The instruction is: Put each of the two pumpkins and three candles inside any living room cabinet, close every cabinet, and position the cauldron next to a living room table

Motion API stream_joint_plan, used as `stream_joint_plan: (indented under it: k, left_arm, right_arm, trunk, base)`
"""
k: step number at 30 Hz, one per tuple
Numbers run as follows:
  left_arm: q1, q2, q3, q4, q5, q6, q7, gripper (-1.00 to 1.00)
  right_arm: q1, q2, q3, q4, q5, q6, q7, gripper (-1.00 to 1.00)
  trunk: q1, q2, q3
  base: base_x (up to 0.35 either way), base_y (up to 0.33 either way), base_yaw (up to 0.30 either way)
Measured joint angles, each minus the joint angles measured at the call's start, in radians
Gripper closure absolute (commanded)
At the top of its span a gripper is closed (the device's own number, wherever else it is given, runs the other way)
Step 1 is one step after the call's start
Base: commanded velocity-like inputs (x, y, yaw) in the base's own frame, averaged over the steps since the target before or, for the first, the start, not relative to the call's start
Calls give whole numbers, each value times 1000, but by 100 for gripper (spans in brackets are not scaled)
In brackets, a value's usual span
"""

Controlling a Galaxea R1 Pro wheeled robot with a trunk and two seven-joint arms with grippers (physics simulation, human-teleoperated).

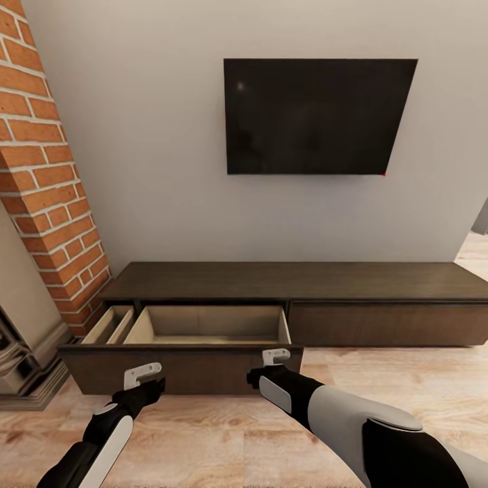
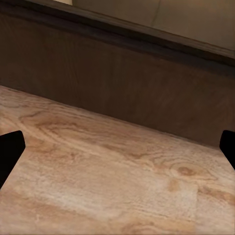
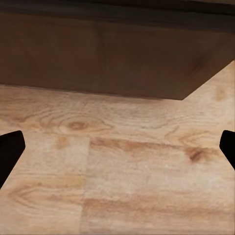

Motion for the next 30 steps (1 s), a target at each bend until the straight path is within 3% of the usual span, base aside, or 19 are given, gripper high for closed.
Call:
stream_joint_plan:
  k: [10,18,24,30]
  left_arm:
    - [0,2,-1,0,2,1,-2,-100]
    - [-1,0,-1,0,2,3,-3,-100]
    - [-1,1,-1,0,2,3,-3,-100]
    - [-1,1,-1,0,2,3,-3,-100]
  right_arm:
    - [-1,0,1,6,12,-42,56,-100]
    - [0,0,3,43,18,-54,64,-100]
    - [9,0,13,45,106,-115,69,-100]
    - [11,0,15,40,128,-132,71,-100]
  trunk:
    - [38,-70,-31]
    - [69,-126,-56]
    - [92,-168,-75]
    - [115,-210,-94]
  base:
    - [0,0,0]
    - [0,0,0]
    - [0,0,0]
    - [0,0,0]
